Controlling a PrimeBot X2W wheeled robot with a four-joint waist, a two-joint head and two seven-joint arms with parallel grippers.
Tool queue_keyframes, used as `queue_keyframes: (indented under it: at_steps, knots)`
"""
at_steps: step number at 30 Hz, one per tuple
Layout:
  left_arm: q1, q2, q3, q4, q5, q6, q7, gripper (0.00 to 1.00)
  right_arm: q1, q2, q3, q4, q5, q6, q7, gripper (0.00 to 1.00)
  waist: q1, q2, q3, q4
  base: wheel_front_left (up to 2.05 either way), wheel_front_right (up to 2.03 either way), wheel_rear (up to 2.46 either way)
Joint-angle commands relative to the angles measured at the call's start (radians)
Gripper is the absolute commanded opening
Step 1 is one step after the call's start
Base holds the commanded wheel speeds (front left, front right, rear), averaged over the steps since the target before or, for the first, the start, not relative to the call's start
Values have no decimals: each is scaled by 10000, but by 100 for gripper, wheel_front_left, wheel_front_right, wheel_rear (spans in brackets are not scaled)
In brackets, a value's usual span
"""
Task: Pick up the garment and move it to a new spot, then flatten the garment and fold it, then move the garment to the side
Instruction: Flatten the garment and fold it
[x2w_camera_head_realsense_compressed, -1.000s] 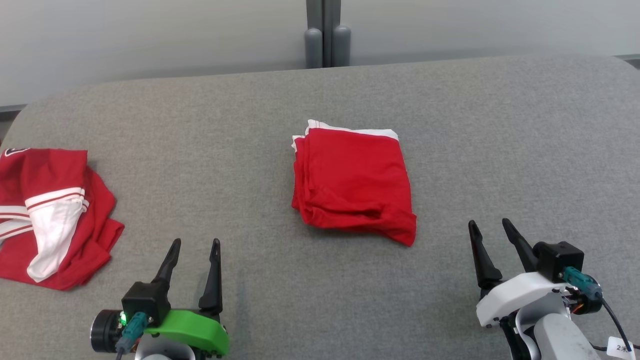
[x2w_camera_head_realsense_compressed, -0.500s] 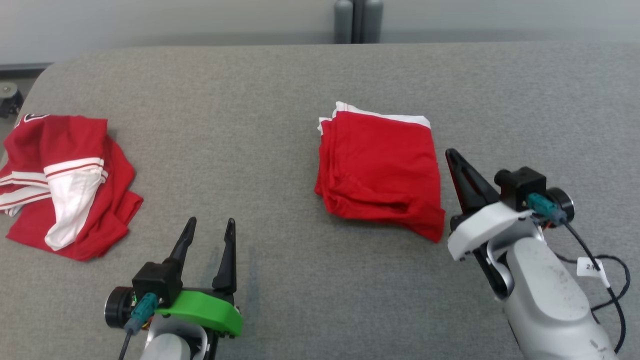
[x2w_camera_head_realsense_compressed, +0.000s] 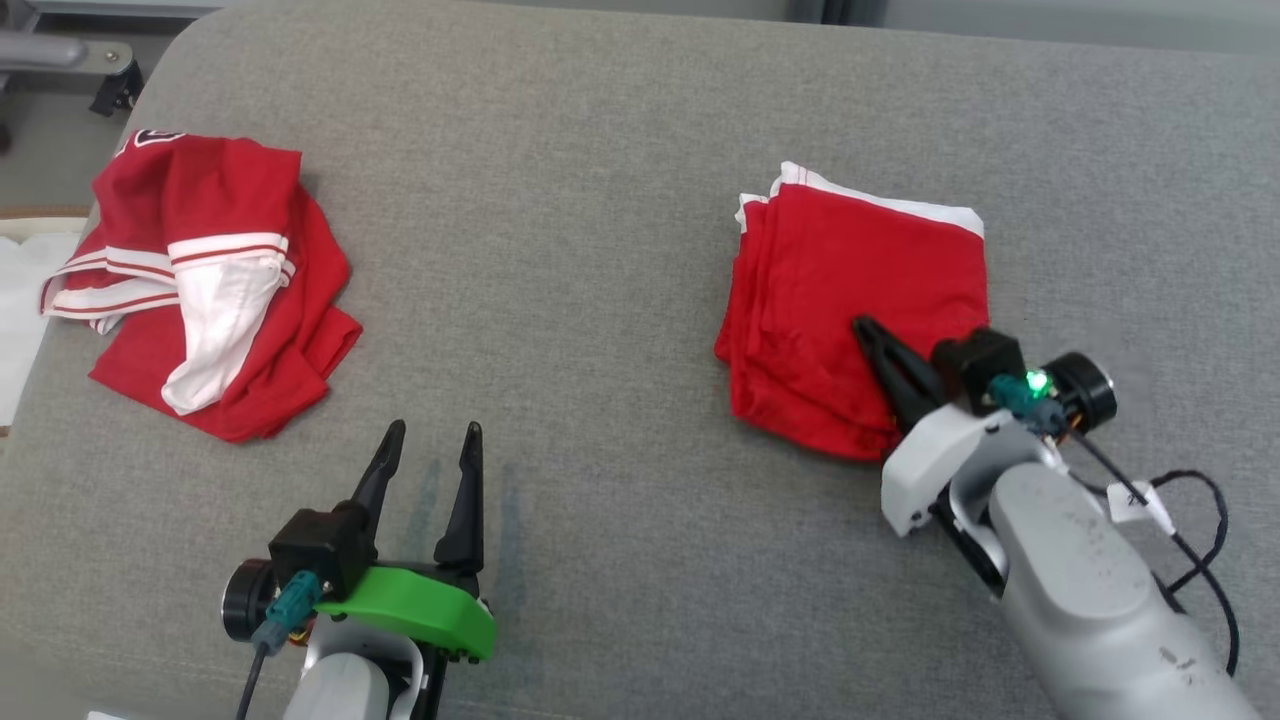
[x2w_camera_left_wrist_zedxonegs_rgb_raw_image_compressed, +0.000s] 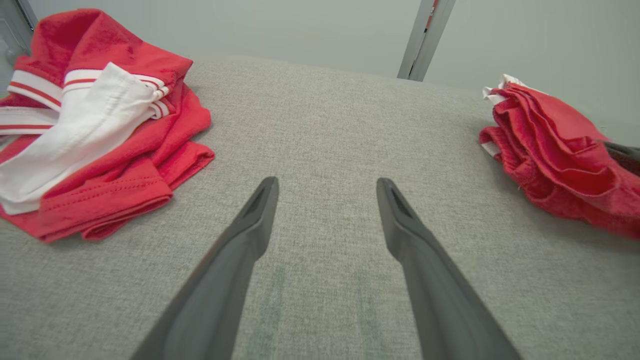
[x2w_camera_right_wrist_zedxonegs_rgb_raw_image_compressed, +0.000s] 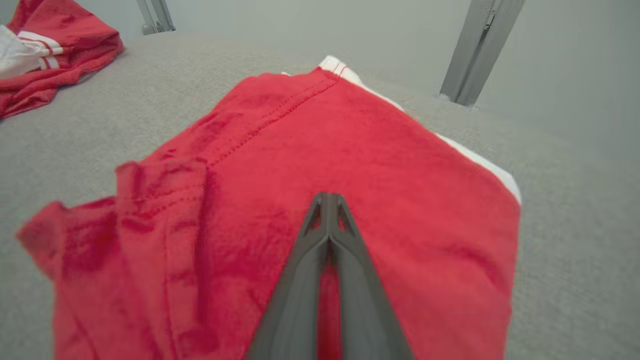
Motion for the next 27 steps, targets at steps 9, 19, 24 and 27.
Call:
queue_keyframes:
  at_steps: [9,19,24,27]
  knots:
    - [-204,10,-87,-104,-17,20,-5,100,734,-315,2297,-451,975,-15,-42,0,0,0,50,-113,0,0,0]
    - [78,12,-31,-85,104,20,-6,100,592,-708,5170,-1302,2851,-16,-34,0,0,0,-305,-397,0,0,0]
    - [164,12,145,-97,241,20,-6,100,457,-802,4755,-1913,3271,-16,-34,0,0,0,-467,-640,0,0,0]
    - [189,15,316,-174,371,20,-6,100,783,-697,3641,-2623,3108,-15,-34,0,0,0,-606,-823,0,0,0]
